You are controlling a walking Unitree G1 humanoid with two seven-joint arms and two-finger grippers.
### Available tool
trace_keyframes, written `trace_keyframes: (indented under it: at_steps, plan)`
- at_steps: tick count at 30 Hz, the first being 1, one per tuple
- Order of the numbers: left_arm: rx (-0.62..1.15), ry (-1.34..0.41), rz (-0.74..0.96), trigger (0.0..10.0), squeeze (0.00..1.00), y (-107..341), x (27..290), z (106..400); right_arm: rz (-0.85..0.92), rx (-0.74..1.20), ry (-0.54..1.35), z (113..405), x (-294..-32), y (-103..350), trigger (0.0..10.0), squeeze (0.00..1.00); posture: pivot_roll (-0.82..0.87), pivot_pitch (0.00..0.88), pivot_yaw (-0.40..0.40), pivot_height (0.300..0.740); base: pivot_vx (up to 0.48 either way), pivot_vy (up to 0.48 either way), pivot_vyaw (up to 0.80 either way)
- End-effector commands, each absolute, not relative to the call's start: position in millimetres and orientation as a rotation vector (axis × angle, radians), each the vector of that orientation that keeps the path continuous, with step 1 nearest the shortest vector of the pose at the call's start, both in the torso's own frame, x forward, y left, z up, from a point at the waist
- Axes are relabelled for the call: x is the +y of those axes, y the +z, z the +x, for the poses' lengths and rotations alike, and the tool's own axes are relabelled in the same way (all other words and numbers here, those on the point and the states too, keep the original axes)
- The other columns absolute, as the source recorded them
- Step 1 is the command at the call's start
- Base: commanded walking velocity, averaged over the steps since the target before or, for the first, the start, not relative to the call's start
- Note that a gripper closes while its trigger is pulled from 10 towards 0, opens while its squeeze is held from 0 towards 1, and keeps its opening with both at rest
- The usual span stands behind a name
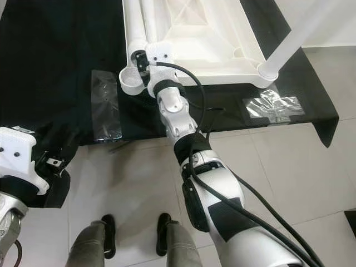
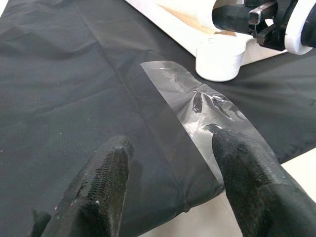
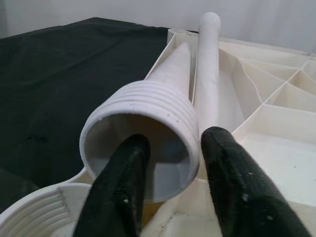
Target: Building children table
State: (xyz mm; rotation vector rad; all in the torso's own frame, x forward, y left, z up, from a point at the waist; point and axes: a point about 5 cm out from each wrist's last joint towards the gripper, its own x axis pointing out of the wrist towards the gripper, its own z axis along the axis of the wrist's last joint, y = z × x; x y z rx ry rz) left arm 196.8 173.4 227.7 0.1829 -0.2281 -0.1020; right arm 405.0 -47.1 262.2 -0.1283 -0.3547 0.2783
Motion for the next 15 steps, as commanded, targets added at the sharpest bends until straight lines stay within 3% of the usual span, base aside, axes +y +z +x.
trace_keyframes:
  at_steps: [1, 15]
  plan:
    - [-0.208, -0.095, 0.17, 10.0, 0.0, 225, 173, 194, -0.117, -0.352, 0.273, 405, -47, 259, 0.0, 0.0, 0.3, 0.382, -0.137, 0.74, 0.0, 0.0, 0.0]
    - [-0.212, -0.106, 0.165, 10.0, 0.0, 225, 172, 200, -0.118, -0.404, 0.194, 409, -73, 266, 0.0, 0.0, 0.28, 0.347, -0.13, 0.74, 0.0, 0.0, 0.0]
